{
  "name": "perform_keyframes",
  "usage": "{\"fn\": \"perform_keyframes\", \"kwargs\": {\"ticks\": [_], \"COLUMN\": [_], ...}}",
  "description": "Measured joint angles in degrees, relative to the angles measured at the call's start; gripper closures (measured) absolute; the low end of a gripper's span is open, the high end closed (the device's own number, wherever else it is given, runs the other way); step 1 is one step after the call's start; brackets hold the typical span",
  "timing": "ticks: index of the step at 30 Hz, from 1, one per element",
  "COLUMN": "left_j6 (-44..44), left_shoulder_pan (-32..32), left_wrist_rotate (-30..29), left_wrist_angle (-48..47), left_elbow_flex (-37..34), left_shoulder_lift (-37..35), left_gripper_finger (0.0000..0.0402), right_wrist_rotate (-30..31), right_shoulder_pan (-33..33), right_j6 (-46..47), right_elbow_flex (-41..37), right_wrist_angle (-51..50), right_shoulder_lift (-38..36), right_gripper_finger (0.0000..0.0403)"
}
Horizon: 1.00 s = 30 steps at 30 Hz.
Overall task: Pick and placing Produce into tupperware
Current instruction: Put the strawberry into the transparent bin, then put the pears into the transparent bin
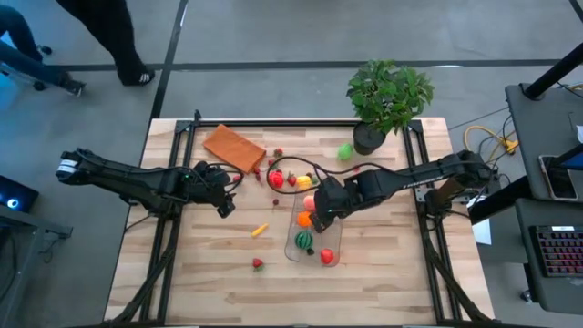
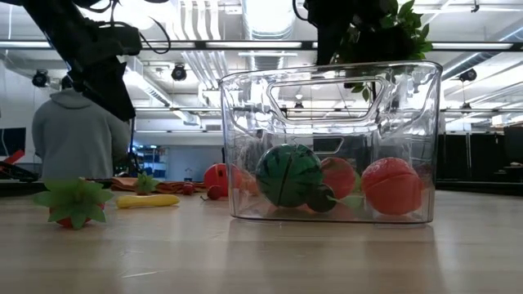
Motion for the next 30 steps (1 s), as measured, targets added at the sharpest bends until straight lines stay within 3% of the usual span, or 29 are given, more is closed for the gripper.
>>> {"fn": "perform_keyframes", "kwargs": {"ticks": [8,15,19,23,27,30], "left_j6": [3.2,30.5,33.9,34.0,32.8,33.7], "left_shoulder_pan": [0.0,1.7,7.4,13.0,18.9,22.3], "left_wrist_rotate": [0.3,2.4,11.3,16.2,20.3,27.5], "left_wrist_angle": [2.8,18.1,26.2,33.1,33.4,33.3], "left_elbow_flex": [0.0,-2.9,-3.9,-2.7,-0.1,1.7], "left_shoulder_lift": [0.0,2.1,5.6,10.5,16.3,21.0], "left_gripper_finger": [0.0128,0.0128,0.0128,0.0128,0.0128,0.0128], "right_wrist_rotate": [10.7,14.9,15.2,16.7,17.5,17.5], "right_shoulder_pan": [-0.1,-0.1,0.3,1.1,2.6,4.4], "right_j6": [3.9,1.1,1.7,11.3,23.5,26.7], "right_elbow_flex": [3.9,6.7,6.9,6.9,6.8,5.6], "right_wrist_angle": [-10.0,-13.0,-14.1,-20.0,-31.5,-32.1], "right_shoulder_lift": [-1.6,-4.8,-6.1,-7.8,-9.2,-10.7], "right_gripper_finger": [0.0094,0.0094,0.0101,0.0103,0.0104,0.0107]}}
